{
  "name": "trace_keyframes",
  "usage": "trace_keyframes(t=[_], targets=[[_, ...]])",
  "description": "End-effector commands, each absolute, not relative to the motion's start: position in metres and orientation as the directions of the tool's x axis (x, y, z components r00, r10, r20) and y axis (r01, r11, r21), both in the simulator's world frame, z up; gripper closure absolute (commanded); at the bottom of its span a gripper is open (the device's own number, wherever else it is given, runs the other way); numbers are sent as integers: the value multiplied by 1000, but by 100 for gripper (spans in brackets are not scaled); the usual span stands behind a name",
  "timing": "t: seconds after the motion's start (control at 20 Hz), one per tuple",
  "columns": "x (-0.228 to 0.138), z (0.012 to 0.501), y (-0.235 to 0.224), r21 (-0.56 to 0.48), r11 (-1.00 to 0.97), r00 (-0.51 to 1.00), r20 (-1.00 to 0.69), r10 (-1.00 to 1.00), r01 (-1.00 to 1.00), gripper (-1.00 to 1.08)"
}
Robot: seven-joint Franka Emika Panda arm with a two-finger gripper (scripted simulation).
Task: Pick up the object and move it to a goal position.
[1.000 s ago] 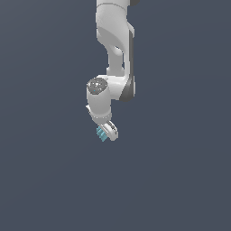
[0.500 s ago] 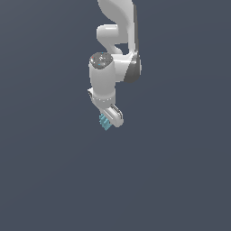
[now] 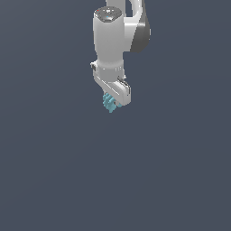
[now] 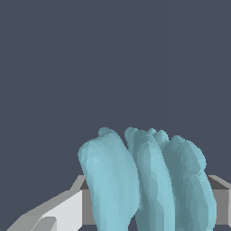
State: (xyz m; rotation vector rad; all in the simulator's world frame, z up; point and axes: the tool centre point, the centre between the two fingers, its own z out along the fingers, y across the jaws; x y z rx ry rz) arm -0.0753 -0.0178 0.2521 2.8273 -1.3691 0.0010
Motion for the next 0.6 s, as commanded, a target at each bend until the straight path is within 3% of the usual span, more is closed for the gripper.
trace_keyframes(t=[0.0, 0.55], targets=[[-84, 280, -11, 1, -620, 620, 2, -785, -785, 108], [-118, 396, 18, 2, -620, 620, 3, -785, -785, 108]])
